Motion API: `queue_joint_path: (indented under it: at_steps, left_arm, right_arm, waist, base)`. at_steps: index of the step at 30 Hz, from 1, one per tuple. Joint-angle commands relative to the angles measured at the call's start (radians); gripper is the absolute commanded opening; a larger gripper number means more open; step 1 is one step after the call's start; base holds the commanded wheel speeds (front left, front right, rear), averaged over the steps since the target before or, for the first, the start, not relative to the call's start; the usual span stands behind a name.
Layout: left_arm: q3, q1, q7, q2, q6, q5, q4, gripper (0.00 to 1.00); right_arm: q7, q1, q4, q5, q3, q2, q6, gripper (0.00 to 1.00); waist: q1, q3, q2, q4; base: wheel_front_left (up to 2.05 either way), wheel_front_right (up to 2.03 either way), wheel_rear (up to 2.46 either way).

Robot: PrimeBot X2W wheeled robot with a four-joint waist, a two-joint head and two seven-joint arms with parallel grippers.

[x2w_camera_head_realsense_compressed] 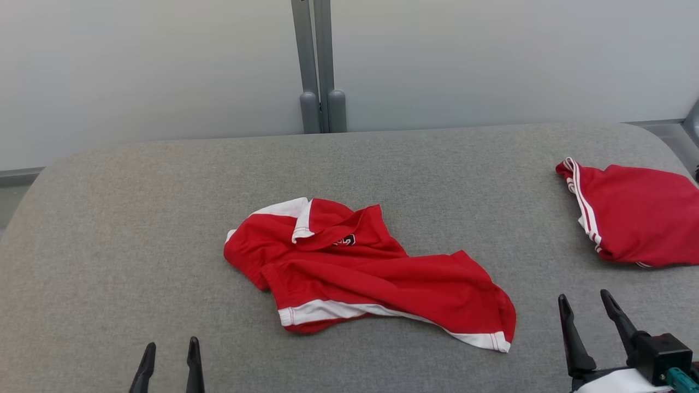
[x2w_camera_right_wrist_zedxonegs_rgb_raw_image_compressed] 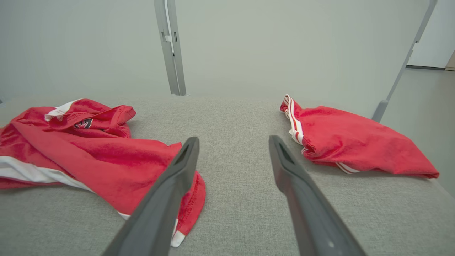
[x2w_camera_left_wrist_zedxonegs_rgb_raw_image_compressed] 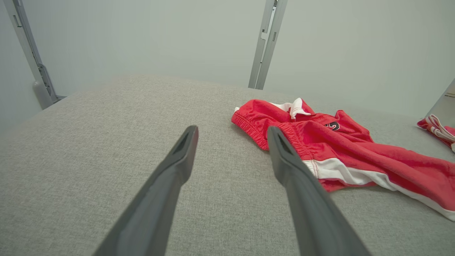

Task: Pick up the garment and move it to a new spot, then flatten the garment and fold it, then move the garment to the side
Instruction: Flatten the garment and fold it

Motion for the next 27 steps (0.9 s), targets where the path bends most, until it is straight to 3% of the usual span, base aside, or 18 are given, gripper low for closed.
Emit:
queue_joint_path:
  at_steps: [1,5,8,12,18,27]
  left_arm:
    - [-0.021,-0.027,0.0,-0.001,-0.007,-0.012,0.005,1.0]
    - [-0.093,-0.077,0.04,0.0,-0.006,-0.057,0.034,1.0]
    - [-0.146,-0.123,0.162,0.002,-0.007,-0.084,0.06,1.0]
    - [-0.2,-0.184,0.313,0.014,-0.007,-0.114,0.112,1.0]
    - [-0.234,-0.258,0.381,0.032,-0.006,-0.162,0.176,1.0]
    - [-0.278,-0.351,0.392,0.06,-0.007,-0.233,0.231,1.0]
  right_arm:
    - [-0.003,-0.013,0.009,0.032,0.025,-0.009,-0.001,1.0]
    - [0.133,-0.042,0.029,0.152,0.171,-0.088,-0.001,1.0]
    - [0.283,-0.056,0.002,0.226,0.274,-0.168,-0.001,1.0]
    - [0.408,-0.092,-0.002,0.267,0.323,-0.193,-0.001,1.0]
    - [0.479,-0.15,0.079,0.295,0.356,-0.157,0.0,1.0]
    - [0.471,-0.216,0.161,0.29,0.337,-0.107,-0.001,1.0]
  waist:
    - [0.0,0.004,0.0,0.001]
    - [0.0,0.022,0.0,0.0]
    - [0.0,0.04,0.0,0.002]
    - [0.0,0.082,0.0,-0.008]
    - [0.0,0.122,0.0,-0.025]
    - [0.0,0.166,0.0,-0.035]
  base:
    - [0.0,0.0,0.0]
    - [0.0,0.0,0.0]
    - [0.0,0.0,0.0]
    - [0.0,0.0,0.0]
    - [0.0,0.0,0.0]
    - [0.0,0.0,0.0]
